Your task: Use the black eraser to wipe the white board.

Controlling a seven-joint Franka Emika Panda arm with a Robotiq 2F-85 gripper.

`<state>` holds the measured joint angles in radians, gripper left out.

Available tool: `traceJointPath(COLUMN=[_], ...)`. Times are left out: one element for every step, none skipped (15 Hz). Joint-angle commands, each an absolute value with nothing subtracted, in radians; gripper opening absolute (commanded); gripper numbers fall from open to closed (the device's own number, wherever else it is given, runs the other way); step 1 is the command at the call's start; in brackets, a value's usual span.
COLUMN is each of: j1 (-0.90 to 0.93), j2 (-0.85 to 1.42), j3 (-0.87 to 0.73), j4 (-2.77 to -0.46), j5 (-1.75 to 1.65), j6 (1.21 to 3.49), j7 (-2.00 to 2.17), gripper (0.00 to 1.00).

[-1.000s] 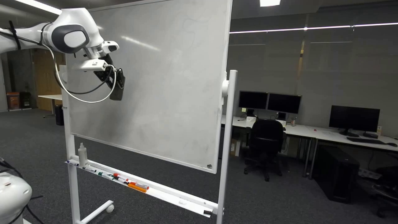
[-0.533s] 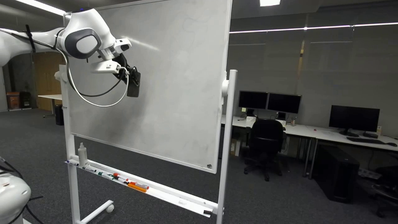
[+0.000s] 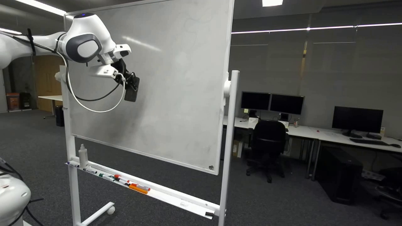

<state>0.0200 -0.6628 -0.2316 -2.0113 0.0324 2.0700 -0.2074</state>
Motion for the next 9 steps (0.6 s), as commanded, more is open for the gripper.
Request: traceJointPath(j1=[-0.072,-0.090,-0.109,-0.124,-0.139,-0.154,-0.168,-0.177,-0.190], j2=[-0.714,-0.717,-0.723,-0.723,-0.721,-0.712,-0.703,-0.697,-0.690], j3=[-0.101,-0.067,-0.035,-0.008,0.016,0.033,0.047,0.053,0.058], j4=[-2.176,-2.206,-2.238,-2.258,-2.277,-2.291,-2.304,-2.313,-2.326], j5=[0.034,0.026,0.021,0.022,0.024,0.024,0.024,0.030,0.032], j6=[2.105,2.097,2.103,2.087,2.081,2.067,2.053,2.031,2.018], j7=[0.035,0.108,0.178,0.242,0.304,0.357,0.405,0.447,0.486], gripper=[0.30,0.30,0.30,0.30,0.30,0.30,0.30,0.30,0.30])
